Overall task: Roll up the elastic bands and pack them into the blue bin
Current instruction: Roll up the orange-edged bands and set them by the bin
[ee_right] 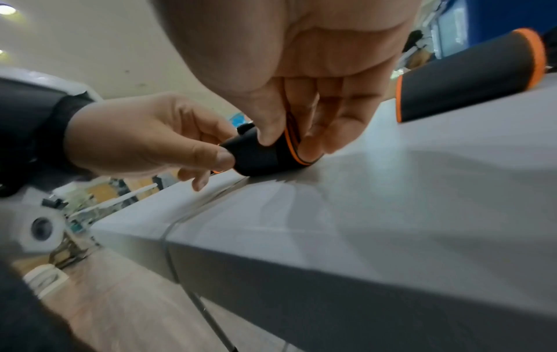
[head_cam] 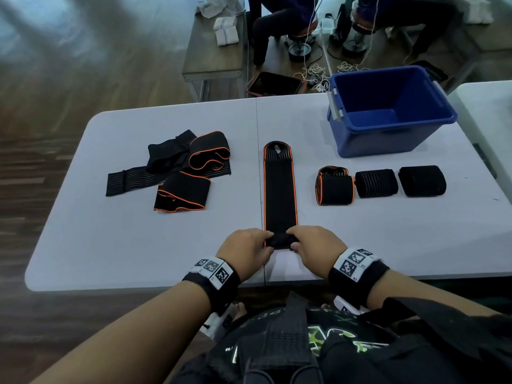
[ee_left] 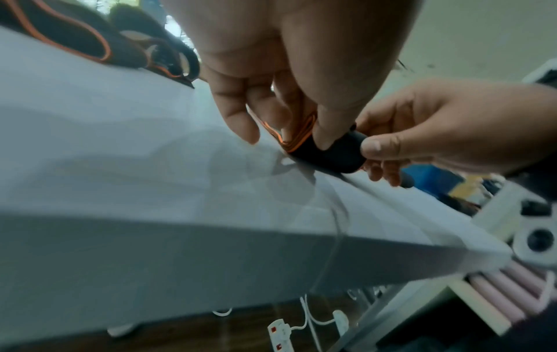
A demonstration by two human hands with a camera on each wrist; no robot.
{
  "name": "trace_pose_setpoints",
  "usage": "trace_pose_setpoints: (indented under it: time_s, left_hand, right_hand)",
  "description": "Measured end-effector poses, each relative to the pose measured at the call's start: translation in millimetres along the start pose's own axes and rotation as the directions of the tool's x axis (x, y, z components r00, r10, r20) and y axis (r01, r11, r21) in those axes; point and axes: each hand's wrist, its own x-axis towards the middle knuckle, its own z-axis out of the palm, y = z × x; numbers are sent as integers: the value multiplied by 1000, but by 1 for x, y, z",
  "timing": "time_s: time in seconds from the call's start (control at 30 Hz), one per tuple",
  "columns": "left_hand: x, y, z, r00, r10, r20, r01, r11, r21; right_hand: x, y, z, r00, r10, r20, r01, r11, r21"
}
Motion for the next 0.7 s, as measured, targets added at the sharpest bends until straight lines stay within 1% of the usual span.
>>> trace_pose_setpoints:
  time_s: [0.1, 0.17, 0.27, 0.33, 0.43, 0.47, 0.53, 0.6, 0.67, 0.7]
  left_hand:
    - [4, -2, -3, 990, -134, -33, 129, 984, -125]
    - [8, -3, -3, 981, -190, -42, 180, 969, -170]
    - [15, -3, -3, 969, -243, -43, 227, 948, -223]
    - [20, -3, -4, 960, -279, -34, 262, 931, -254]
    - [26, -3, -4, 954, -301, -12, 286, 919, -270]
    - [27, -3, -4, 948, -319, -11, 301, 906, -296]
    - [28, -4, -4, 929, -370, 0, 340, 854, -392]
    - [29, -4, -4, 919, -394, 20, 359, 815, -454]
    - [30, -3, -3, 918, -395, 32, 364, 807, -466]
    - [29, -2, -3, 918, -395, 33, 364, 806, -467]
  right_hand:
    - [2, 1, -4, 996, 65, -62, -57, 991, 124]
    - [5, 3, -5, 988, 122, -95, -101, 974, 202]
    - [11, 3, -8, 977, 188, -104, -154, 950, 271]
    - [17, 4, -10, 972, 212, -103, -177, 945, 276]
    - [23, 3, -12, 963, 249, -105, -212, 937, 277]
    - [25, 3, -13, 959, 265, -100, -228, 932, 280]
    - [28, 2, -13, 950, 300, -93, -262, 920, 292]
    - [30, 2, -11, 935, 341, -94, -292, 894, 340]
    - [31, 1, -9, 926, 364, -99, -297, 865, 404]
    - [31, 1, -8, 928, 359, -102, -290, 865, 410]
